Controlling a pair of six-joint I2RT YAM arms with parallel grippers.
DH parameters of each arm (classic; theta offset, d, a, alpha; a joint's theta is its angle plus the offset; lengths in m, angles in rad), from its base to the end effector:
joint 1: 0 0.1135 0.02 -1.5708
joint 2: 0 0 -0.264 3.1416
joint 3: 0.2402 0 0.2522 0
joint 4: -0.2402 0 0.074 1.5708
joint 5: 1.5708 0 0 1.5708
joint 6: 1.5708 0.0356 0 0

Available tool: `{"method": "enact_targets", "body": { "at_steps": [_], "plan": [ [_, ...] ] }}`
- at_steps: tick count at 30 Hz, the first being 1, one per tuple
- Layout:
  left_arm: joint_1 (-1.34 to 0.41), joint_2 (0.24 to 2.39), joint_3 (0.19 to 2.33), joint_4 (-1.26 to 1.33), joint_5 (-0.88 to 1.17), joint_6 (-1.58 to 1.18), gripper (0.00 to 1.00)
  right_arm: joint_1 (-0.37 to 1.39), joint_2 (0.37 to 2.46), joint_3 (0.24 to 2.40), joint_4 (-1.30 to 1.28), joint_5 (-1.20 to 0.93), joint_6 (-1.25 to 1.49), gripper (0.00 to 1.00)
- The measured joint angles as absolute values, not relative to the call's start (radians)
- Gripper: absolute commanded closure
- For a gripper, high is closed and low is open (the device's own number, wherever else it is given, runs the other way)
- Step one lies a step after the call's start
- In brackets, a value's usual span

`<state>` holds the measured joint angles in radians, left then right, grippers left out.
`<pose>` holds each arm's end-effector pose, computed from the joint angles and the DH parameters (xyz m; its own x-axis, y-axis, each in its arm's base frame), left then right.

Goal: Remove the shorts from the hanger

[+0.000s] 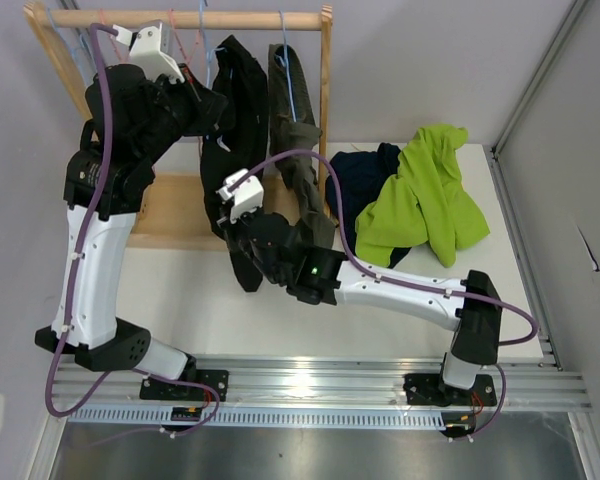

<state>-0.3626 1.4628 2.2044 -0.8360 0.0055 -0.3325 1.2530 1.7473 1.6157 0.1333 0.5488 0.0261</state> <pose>0.2250 -0.0856 0.5753 -0.2008 -0.2729 -0.9409 0.3114 0.8928 -0.3254 0.1493 0.3945 0.4009 -0.0164 0.0215 -0.9996 -0.6472 0.7618 0.0270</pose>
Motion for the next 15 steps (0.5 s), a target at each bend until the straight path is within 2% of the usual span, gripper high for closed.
{"method": "enact_targets", "body": {
  "at_steps": [8,15],
  "plan": [
    [-0.349,1.482,2.231,-0.84,-0.012,-0.322,1.0,1.361,1.694,1.447,0.162,0.62,0.098,1.0],
    [-0.253,1.567,2.32,-0.88,-0.015,-0.314,1.0,1.516,1.64,1.352,0.145,0.716,0.186,1.0]
  ]
}}
